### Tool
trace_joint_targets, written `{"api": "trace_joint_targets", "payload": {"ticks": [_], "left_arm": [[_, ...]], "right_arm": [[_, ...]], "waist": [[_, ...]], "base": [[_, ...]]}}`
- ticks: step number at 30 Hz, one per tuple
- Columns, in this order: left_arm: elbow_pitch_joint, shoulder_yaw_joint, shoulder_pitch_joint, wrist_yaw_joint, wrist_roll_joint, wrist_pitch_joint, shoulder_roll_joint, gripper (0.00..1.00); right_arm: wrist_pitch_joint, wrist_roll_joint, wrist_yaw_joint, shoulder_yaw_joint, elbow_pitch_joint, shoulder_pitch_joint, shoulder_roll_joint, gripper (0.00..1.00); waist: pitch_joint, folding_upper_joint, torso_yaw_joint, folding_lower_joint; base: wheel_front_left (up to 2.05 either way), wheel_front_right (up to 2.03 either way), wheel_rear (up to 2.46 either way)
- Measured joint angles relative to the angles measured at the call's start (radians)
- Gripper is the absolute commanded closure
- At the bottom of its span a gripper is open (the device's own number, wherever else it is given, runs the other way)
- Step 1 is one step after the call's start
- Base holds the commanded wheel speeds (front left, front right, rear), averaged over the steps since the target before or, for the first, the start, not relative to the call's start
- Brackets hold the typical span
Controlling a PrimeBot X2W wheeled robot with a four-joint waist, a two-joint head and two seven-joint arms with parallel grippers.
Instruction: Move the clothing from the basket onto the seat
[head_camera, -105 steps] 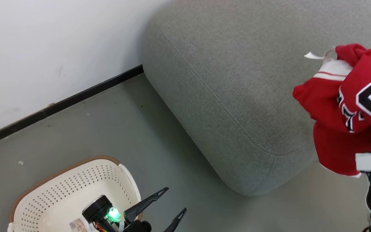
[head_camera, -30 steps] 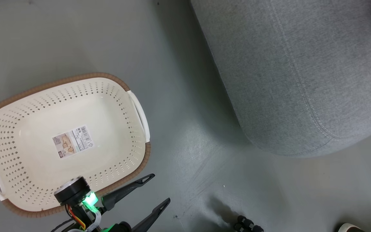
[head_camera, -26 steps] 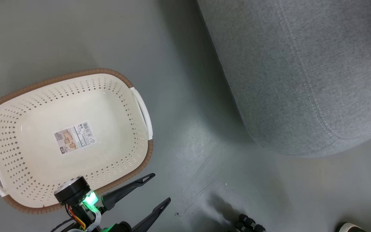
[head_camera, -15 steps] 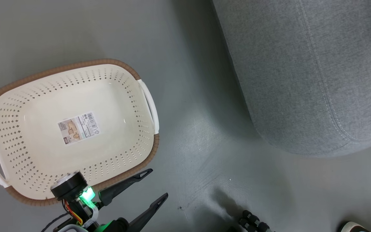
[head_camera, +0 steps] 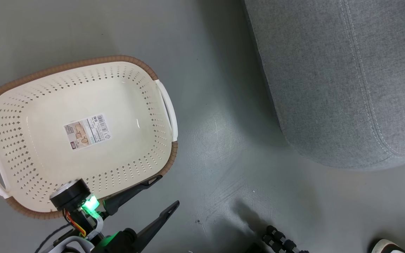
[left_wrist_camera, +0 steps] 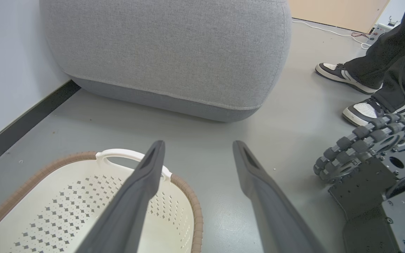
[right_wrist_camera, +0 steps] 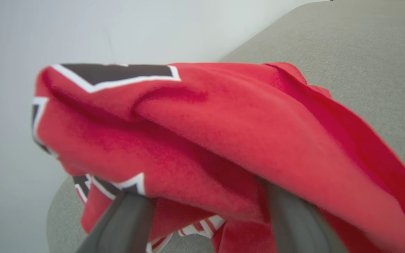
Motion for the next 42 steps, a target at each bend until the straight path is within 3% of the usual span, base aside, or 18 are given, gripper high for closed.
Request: {"api": "trace_joint_targets", "payload": {"ticks": [18,35,42], "left_arm": [[0.027,-0.007,-0.049,0.000,-0.002,0.000,0.000,0.00],[0.071,-0.030,-0.069,0.000,-0.035,0.000,-0.033,0.00],[0.081,-0.047,-0.070,0.000,-0.037,0.000,-0.047,0.00]], "right_arm": [[-0.041,-0.099,0.000,-0.062,0.041,0.007,0.032,0.00],[-0.070,-0.208,0.000,0.046,0.040,0.052,0.101,0.00],[-0.072,-0.229,0.001,0.046,0.020,0.110,0.109,0.00]], "waist": [[-0.012,0.0000,-0.013,0.0000],[-0.082,0.0000,-0.036,0.0000],[-0.129,0.0000,-0.046,0.0000]], "base": [[0.00,0.00,0.00],[0.00,0.00,0.00],[0.00,0.00,0.00]]}}
